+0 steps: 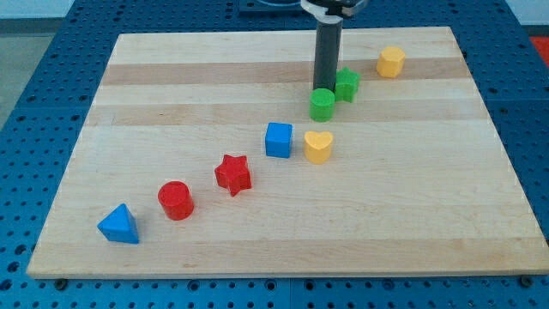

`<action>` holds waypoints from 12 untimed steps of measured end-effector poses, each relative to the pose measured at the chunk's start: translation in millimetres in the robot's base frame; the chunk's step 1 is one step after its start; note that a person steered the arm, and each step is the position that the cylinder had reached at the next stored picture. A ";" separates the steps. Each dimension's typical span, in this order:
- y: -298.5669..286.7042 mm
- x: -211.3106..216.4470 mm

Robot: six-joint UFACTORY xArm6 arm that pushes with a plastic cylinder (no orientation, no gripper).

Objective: Slide the green blocks diagonal to each other

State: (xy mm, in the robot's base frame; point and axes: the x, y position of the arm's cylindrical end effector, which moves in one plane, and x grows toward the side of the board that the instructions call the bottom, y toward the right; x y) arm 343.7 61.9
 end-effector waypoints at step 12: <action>18.9 3.8</action>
State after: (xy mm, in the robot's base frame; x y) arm 347.4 80.9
